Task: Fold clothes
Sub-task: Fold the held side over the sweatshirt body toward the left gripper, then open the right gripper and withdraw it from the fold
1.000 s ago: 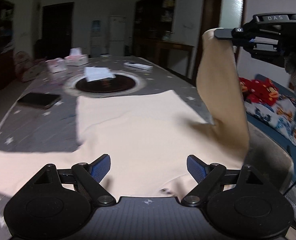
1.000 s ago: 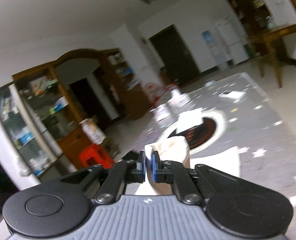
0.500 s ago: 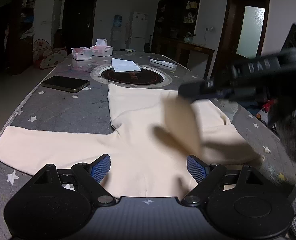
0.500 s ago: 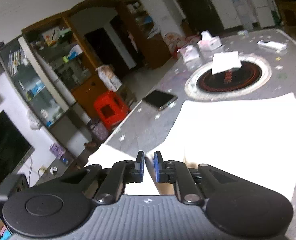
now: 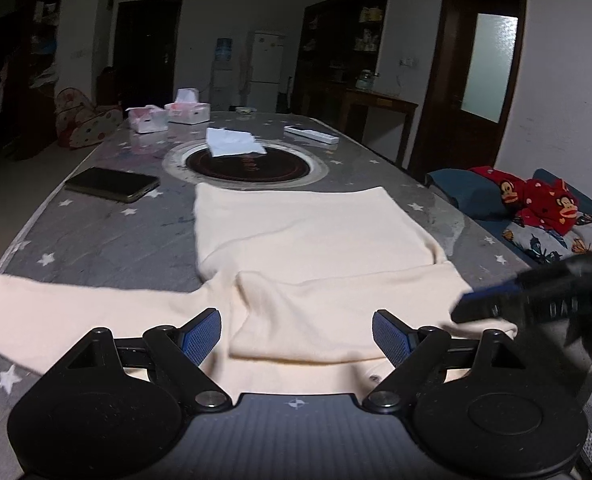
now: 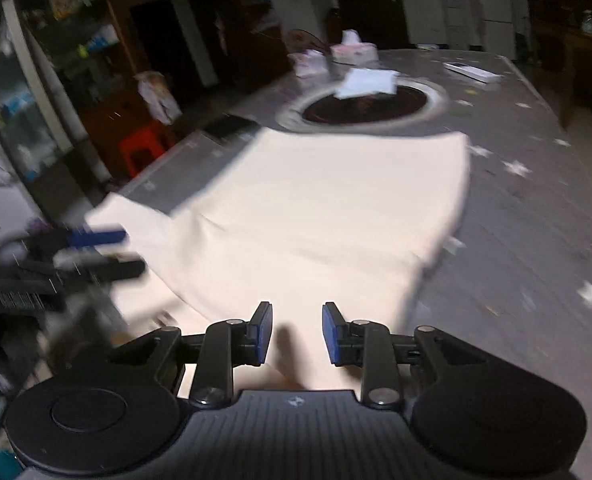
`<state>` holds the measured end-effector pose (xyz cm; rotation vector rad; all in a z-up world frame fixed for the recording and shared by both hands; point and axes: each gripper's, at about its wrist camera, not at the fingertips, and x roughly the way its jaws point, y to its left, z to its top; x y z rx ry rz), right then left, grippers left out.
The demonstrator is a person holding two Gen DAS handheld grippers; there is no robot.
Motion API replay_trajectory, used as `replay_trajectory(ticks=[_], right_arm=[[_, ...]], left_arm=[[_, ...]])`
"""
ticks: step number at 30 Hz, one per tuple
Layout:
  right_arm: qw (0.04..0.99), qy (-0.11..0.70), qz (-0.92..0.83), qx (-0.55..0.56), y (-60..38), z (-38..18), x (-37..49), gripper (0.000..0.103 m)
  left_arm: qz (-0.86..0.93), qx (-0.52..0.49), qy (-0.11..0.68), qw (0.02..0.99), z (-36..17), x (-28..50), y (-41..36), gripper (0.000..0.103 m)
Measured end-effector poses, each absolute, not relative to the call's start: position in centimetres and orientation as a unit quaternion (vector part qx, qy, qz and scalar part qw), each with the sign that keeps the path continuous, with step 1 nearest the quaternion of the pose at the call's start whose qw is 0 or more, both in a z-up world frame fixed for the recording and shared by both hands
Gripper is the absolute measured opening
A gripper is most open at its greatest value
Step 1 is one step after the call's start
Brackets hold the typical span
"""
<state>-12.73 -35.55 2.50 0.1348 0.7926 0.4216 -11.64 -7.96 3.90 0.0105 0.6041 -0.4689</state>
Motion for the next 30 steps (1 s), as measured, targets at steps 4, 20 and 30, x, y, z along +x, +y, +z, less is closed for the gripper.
replay_trajectory(ticks=[4, 20, 30], right_arm=[[0.903, 0.38, 0.189, 0.064, -37.0, 2.3, -13.8, 0.028], [0.911, 0.355, 0.206, 0.047, -34.9, 2.2, -9.9, 0.038], [0.907, 0.365, 0.207, 0.035, -34.1, 1.4, -9.7, 0.055]], left_arm=[[-0.225, 0.007, 0.296, 0.928, 3.7, -10.7, -8.8, 0.079], [-0.181, -0.014, 0.333, 0.925, 2.0, -9.3, -7.5, 0.031], [-0.134, -0.047, 0.331, 0.933, 2.3, -10.1, -4.0, 0.023]])
